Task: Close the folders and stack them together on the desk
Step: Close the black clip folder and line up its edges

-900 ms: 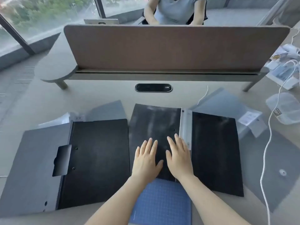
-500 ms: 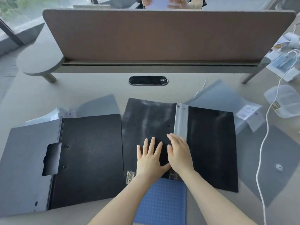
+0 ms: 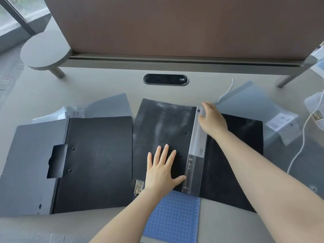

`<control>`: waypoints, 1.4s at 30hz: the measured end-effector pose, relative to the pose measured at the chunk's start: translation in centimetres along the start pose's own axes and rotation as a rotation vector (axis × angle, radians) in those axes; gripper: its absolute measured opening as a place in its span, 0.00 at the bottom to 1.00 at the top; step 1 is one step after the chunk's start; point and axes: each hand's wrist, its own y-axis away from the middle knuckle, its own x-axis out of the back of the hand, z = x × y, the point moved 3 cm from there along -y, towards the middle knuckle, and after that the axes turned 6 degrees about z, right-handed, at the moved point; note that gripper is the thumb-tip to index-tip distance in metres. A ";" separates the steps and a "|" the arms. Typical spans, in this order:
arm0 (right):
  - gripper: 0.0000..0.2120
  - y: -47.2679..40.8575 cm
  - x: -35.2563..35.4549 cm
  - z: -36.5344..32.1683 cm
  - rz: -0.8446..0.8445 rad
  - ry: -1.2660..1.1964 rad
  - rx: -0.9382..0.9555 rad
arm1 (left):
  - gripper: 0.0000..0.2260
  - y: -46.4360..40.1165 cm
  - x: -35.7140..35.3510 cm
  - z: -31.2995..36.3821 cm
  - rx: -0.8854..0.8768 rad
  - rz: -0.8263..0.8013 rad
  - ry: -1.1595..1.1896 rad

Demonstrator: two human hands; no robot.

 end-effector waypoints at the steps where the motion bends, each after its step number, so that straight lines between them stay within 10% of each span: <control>1: 0.27 -0.4 -0.2 0.0 -0.019 0.012 0.003 | 0.40 0.0 0.0 0.0 0.003 0.000 0.004; 12: 0.06 -1.9 -1.3 0.1 0.014 0.046 -0.001 | 0.40 0.1 -0.3 -0.1 0.017 -0.007 0.019; 42: 0.06 7.0 11.7 -10.2 0.474 -0.429 0.156 | 0.39 0.6 13.8 5.5 0.061 0.320 0.574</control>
